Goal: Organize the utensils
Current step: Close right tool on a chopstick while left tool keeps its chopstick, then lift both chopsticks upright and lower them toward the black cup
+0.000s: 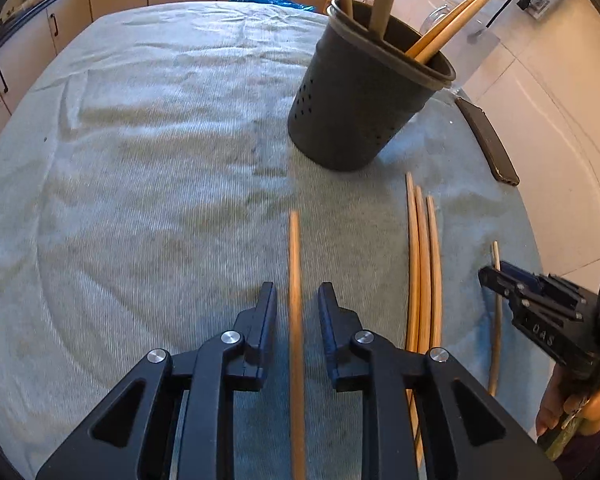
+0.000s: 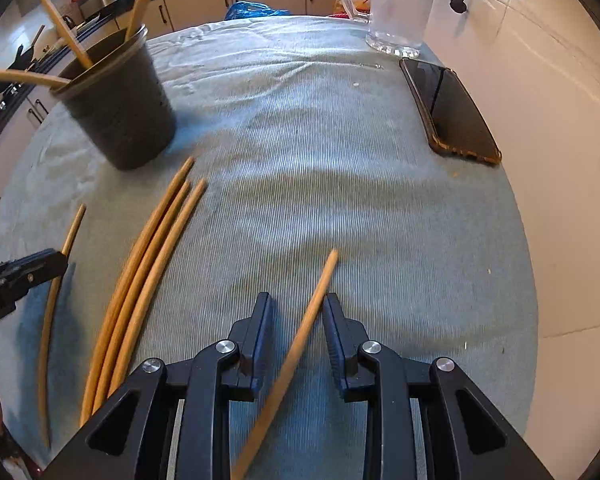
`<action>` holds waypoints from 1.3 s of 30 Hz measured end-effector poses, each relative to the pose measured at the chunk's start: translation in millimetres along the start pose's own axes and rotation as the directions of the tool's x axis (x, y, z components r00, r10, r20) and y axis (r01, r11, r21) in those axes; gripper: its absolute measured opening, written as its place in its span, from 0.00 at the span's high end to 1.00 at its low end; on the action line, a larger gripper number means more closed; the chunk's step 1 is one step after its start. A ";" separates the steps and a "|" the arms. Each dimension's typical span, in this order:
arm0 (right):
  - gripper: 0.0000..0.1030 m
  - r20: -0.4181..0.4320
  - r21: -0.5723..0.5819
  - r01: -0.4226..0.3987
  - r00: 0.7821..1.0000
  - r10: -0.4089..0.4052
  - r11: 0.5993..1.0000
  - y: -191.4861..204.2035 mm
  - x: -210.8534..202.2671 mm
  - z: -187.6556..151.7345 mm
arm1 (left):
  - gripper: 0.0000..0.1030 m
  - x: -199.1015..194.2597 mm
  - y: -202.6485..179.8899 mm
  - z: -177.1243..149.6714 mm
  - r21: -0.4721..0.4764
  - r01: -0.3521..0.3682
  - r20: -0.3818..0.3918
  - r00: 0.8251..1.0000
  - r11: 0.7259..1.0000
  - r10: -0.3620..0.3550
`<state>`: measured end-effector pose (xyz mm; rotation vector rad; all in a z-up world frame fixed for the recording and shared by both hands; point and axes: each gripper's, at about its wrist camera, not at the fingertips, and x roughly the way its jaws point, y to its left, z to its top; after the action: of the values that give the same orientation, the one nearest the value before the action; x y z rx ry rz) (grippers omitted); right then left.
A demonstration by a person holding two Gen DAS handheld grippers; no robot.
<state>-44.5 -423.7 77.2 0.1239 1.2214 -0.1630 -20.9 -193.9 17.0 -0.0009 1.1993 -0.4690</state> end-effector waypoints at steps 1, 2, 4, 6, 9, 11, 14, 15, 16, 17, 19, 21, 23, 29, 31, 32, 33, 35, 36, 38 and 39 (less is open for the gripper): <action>0.73 0.003 -0.001 0.003 1.000 -0.003 1.000 0.4 1.4 3.0 | 0.81 0.0 -0.6 -0.9 0.001 -0.002 0.011 1.000 1.000 0.002; 0.73 0.008 -0.001 0.005 1.000 -0.005 1.000 1.8 1.8 4.0 | 0.81 -0.6 -1.1 -3.0 0.002 -0.006 0.025 1.000 1.000 0.006; 0.73 0.026 0.005 0.010 1.000 -0.010 1.000 3.7 2.6 6.2 | 0.81 -1.8 -2.6 -8.0 0.017 -0.015 0.056 0.998 1.000 0.014; 0.78 0.049 0.004 0.015 0.999 -0.015 1.000 6.3 2.1 4.7 | 0.82 -3.1 -4.6 -13.7 0.039 -0.032 0.084 0.996 0.999 0.029; 0.92 0.083 -0.019 0.048 0.995 -0.046 0.999 14.3 -0.3 -0.6 | 0.94 -3.9 -9.6 -20.2 0.077 -0.088 0.110 0.991 0.993 0.080; 0.94 0.090 -0.012 0.034 0.995 -0.033 0.999 15.4 -3.4 -2.4 | 0.94 -9.0 -8.5 -22.5 0.067 -0.077 0.113 0.991 0.995 0.069; 0.94 0.132 0.014 -0.015 0.991 0.013 1.000 9.8 -17.2 -4.4 | 0.94 -32.1 -10.9 -27.2 0.066 -0.063 0.164 0.985 0.996 0.052; 0.94 0.163 0.021 -0.038 0.986 0.034 0.999 8.4 -28.2 -5.7 | 0.94 -39.7 -11.4 -27.4 0.068 -0.058 0.178 0.983 0.996 0.045; 0.94 0.187 0.024 -0.054 0.981 0.048 0.998 7.0 -36.9 -5.8 | 0.94 -51.2 -12.2 -29.3 0.070 -0.049 0.200 0.979 0.996 0.035; 0.94 0.213 0.026 -0.070 0.975 0.063 0.997 6.1 -47.1 -6.5 | 0.94 -59.4 -13.5 -29.6 0.071 -0.043 0.215 0.976 0.997 0.026; 0.94 0.258 0.027 -0.093 0.963 0.083 0.995 5.3 -65.0 -8.4 | 0.94 -80.4 -16.1 -32.9 0.077 -0.026 0.254 0.967 0.997 0.006; 0.94 0.308 0.029 -0.120 0.946 0.105 0.992 3.8 -87.0 -12.0 | 0.94 -97.1 -19.6 -35.6 0.083 -0.021 0.289 0.957 0.996 -0.004; 0.94 0.354 0.027 -0.139 0.928 0.120 0.990 1.8 -107.0 -15.4 | 0.94 -117.2 -20.4 -42.5 0.090 -0.014 0.327 0.945 0.996 -0.017; 0.94 0.441 0.012 -0.165 0.886 0.143 0.986 5.1 -150.4 -33.1 | 0.94 -164.1 -33.1 -55.7 0.120 -0.032 0.439 0.898 0.992 -0.024; 0.94 0.466 0.005 -0.167 0.873 0.145 0.986 6.2 -162.6 -39.4 | 0.94 -175.1 -35.2 -63.8 0.134 -0.041 0.459 0.888 0.990 -0.025; 0.94 0.478 0.002 -0.164 0.867 0.143 0.986 7.9 -169.0 -43.4 | 0.94 -178.5 -36.0 -67.6 0.140 -0.044 0.465 0.885 0.989 -0.026; 0.94 0.488 -0.002 -0.163 0.861 0.143 0.987 7.6 -173.7 -46.7 | 0.94 -181.9 -36.6 -69.8 0.145 -0.046 0.468 0.883 0.988 -0.027; 0.94 0.501 -0.008 -0.166 0.853 0.147 0.986 8.9 -181.4 -52.5 | 0.94 -187.7 -39.2 -76.0 0.160 -0.054 0.479 0.877 0.986 -0.030; 0.94 0.509 -0.012 -0.171 0.847 0.153 0.985 10.0 -186.4 -55.7 | 0.94 -189.1 -40.3 -79.5 0.164 -0.058 0.484 0.875 0.985 -0.029; 0.94 0.519 -0.020 -0.175 0.840 0.160 0.984 10.9 -192.9 -60.7 | 0.94 -192.7 -43.4 -84.7 0.175 -0.065 0.494 0.869 0.982 -0.031; 0.94 0.524 -0.024 -0.175 0.836 0.161 0.984 11.2 -195.9 -62.7 | 0.94 -194.0 -43.3 -86.1 0.177 -0.065 0.497 0.867 0.982 -0.032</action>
<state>-165.6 -390.0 240.5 0.1942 0.6542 -0.0505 -167.2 -144.2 168.7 0.0483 0.6407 -0.5272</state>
